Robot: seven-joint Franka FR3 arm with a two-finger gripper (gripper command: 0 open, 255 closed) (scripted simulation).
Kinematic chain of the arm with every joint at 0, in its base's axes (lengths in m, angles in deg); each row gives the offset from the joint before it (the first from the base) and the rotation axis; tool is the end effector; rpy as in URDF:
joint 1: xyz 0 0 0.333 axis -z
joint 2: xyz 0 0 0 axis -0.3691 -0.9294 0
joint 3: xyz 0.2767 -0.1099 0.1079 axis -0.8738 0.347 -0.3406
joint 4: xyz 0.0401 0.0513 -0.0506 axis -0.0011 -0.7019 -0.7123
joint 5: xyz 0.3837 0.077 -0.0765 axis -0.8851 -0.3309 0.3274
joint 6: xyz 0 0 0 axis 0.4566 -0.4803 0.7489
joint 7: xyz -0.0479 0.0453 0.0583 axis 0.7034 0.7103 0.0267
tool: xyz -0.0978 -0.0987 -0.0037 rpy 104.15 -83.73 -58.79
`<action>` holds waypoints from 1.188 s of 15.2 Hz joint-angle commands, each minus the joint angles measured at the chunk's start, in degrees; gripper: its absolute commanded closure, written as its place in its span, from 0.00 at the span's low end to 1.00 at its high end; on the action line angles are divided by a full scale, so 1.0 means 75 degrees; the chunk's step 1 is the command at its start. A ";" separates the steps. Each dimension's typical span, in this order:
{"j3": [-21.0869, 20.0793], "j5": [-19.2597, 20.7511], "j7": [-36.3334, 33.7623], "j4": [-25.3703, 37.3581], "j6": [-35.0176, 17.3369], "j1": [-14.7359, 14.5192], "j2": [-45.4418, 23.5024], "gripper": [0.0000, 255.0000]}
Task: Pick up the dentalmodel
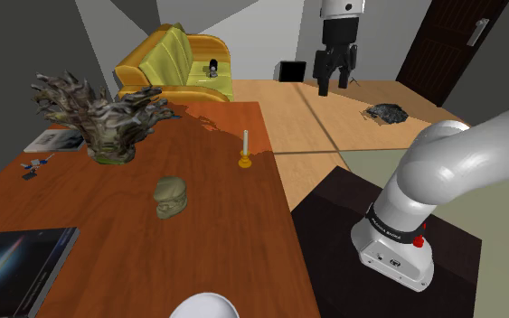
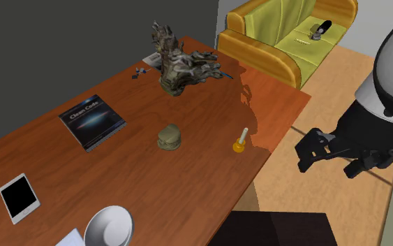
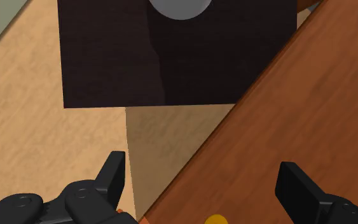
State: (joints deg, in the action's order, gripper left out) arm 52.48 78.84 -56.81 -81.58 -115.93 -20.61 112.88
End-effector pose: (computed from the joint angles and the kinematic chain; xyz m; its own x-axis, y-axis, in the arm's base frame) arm 0.2991 -0.0252 0.5111 0.9751 -0.0895 -0.2030 -0.0970 -0.9949 -0.0271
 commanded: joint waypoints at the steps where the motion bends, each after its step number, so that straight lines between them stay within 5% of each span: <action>1: 0.0000 0.0000 0.0000 0.0000 0.0000 0.0000 0.0000 0.00; 18: -0.2049 -0.0797 -0.2162 0.0532 -0.3239 -0.0871 -0.3343 0.00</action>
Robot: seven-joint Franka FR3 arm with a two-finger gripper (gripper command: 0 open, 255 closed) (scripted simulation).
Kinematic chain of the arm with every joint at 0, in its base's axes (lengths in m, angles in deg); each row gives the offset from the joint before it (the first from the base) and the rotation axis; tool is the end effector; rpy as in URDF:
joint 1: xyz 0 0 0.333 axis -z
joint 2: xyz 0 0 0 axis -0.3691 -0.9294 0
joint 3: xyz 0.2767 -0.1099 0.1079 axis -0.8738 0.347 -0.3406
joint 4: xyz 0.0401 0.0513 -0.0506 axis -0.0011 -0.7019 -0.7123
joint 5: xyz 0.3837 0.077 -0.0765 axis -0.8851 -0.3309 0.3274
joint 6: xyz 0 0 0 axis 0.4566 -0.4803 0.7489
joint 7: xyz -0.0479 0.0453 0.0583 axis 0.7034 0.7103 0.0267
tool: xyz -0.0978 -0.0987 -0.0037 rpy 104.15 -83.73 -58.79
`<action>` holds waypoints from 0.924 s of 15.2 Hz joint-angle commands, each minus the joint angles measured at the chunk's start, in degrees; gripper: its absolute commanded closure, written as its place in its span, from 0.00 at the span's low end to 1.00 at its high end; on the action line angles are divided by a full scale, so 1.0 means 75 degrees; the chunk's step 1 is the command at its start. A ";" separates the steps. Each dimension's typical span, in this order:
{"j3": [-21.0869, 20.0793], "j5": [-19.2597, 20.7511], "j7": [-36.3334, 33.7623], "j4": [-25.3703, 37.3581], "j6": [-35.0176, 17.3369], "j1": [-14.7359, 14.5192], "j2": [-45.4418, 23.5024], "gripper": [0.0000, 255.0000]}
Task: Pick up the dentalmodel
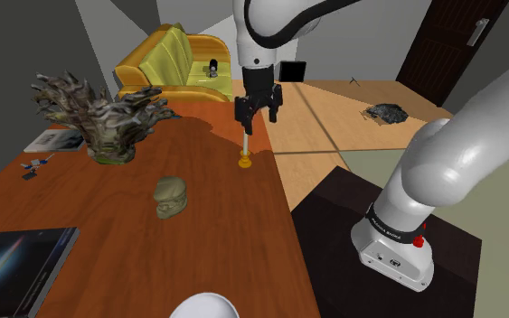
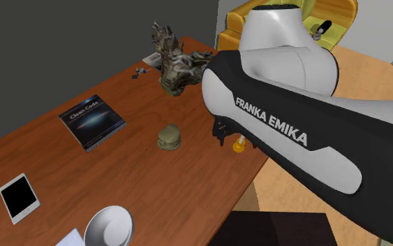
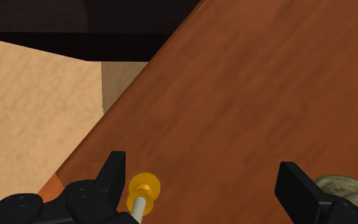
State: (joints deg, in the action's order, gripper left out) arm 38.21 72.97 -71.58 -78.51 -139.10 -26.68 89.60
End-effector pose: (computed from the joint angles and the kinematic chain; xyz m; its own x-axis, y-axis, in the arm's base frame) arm 0.4063 0.1283 0.4099 0.9854 -0.0694 -0.1557 -0.0668 -0.9975 0.0215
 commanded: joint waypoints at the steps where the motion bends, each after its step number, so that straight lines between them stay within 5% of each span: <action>1: -0.0250 0.0016 -0.0330 0.0246 -0.0305 -0.0097 -0.0498 0.00; 14: -0.1076 0.1316 -0.2332 0.2731 -0.1522 -0.0748 -0.4181 0.00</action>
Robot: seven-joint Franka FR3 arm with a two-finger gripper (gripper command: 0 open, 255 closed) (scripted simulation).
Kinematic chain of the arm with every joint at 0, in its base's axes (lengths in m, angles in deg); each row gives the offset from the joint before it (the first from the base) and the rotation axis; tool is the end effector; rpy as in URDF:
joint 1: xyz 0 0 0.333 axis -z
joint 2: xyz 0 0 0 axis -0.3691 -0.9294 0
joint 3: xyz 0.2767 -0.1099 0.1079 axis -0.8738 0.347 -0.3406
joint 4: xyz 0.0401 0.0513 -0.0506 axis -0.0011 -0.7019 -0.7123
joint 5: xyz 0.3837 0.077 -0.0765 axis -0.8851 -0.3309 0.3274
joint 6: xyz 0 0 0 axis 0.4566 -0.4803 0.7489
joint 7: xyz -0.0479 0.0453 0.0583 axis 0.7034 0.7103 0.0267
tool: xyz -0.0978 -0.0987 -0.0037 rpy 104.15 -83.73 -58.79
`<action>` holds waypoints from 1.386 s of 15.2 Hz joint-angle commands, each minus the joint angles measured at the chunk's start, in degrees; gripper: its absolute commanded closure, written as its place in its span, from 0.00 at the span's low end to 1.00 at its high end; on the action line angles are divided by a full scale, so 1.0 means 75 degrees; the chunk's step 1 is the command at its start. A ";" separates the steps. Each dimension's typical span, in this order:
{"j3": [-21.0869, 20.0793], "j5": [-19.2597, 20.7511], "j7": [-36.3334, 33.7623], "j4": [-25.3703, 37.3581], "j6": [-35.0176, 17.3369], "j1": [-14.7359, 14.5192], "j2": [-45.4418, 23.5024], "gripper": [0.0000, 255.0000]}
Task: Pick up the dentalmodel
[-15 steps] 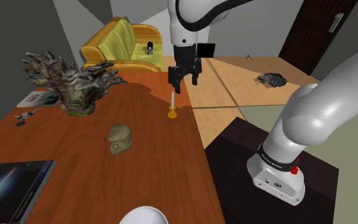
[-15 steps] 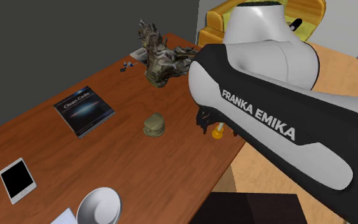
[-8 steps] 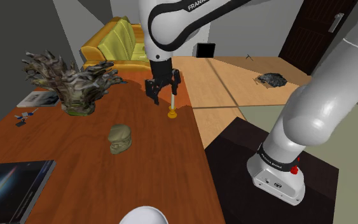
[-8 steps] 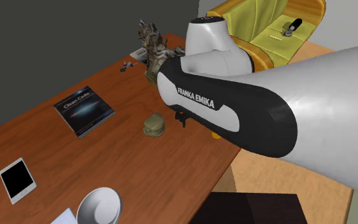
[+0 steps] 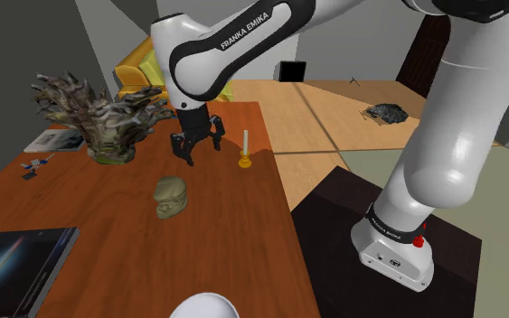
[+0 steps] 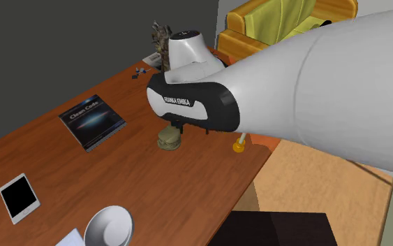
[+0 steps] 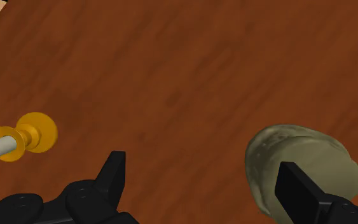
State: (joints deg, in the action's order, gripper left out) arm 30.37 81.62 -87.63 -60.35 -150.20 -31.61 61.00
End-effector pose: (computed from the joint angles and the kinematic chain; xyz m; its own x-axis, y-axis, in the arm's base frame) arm 0.4958 0.2662 0.3232 0.9923 -0.0495 -0.1137 -0.0425 -0.9971 0.0631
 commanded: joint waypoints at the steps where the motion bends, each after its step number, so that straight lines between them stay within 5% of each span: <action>1: -0.0039 0.0301 -0.0337 0.0573 -0.0063 -0.0181 -0.0665 0.00; 10: 0.0155 0.1305 -0.1254 0.3351 0.0210 -0.1164 -0.3279 0.00; 19: 0.0255 0.1447 -0.1346 0.3220 -0.0337 -0.1223 -0.3708 0.00; 20: 0.0257 0.1448 -0.1341 0.3207 -0.0348 -0.1216 -0.3706 1.00; 21: 0.0257 0.1448 -0.1338 0.3217 -0.0342 -0.1216 -0.3709 1.00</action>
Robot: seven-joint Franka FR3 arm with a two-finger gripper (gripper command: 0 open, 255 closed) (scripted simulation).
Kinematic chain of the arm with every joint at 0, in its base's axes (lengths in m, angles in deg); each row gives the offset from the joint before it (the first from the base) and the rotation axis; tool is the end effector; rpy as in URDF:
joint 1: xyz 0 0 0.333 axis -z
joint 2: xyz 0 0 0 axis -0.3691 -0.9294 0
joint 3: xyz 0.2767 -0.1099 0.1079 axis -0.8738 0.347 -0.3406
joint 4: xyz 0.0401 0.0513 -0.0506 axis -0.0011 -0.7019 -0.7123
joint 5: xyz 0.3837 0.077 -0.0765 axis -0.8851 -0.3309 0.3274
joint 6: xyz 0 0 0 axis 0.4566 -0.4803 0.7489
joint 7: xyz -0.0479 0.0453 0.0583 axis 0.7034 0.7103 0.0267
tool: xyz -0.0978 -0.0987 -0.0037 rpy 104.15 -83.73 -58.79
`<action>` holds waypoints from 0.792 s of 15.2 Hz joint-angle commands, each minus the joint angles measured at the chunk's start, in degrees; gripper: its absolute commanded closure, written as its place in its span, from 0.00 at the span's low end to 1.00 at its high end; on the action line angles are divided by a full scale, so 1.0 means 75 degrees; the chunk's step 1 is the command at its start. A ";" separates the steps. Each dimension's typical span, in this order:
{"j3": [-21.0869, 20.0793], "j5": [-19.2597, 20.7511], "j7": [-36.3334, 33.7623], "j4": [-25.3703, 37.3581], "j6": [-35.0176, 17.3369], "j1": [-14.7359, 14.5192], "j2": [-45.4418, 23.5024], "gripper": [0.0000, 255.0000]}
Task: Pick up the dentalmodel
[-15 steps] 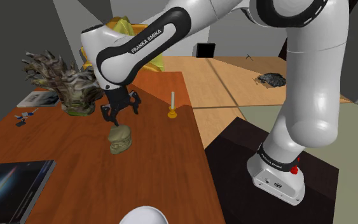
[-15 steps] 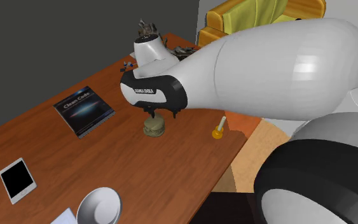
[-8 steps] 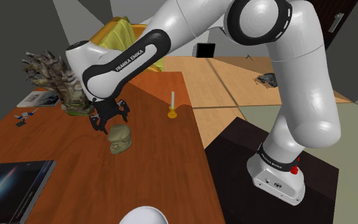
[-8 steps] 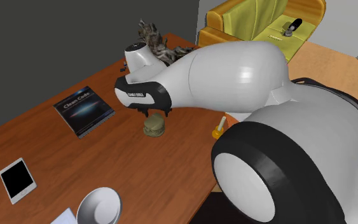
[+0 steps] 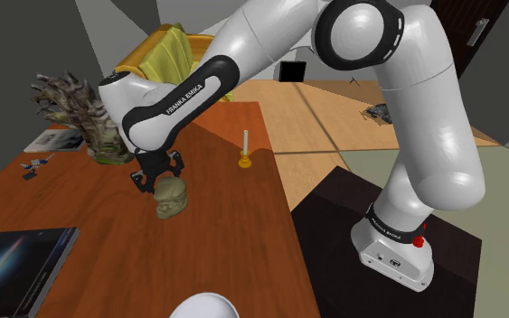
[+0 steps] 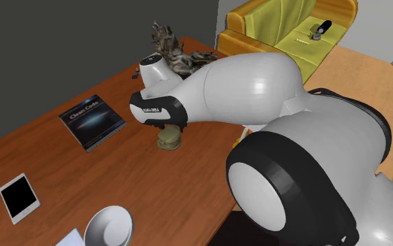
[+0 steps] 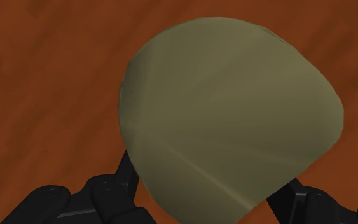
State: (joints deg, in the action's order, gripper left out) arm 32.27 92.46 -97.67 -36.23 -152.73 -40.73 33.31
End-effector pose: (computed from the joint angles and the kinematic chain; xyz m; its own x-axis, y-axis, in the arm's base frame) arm 0.5674 0.3695 0.2144 0.9961 -0.0340 -0.0810 -0.0263 -0.9952 0.0947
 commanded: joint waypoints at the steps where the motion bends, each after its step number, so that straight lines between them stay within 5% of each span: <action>1: 0.0005 0.0004 0.0000 -0.0001 -0.0008 0.0000 -0.0019 1.00; 12: -0.0051 -0.0075 0.0042 0.0061 0.0285 0.0025 0.0218 1.00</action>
State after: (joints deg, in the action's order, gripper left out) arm 32.00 92.04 -97.40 -35.91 -151.17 -40.56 34.48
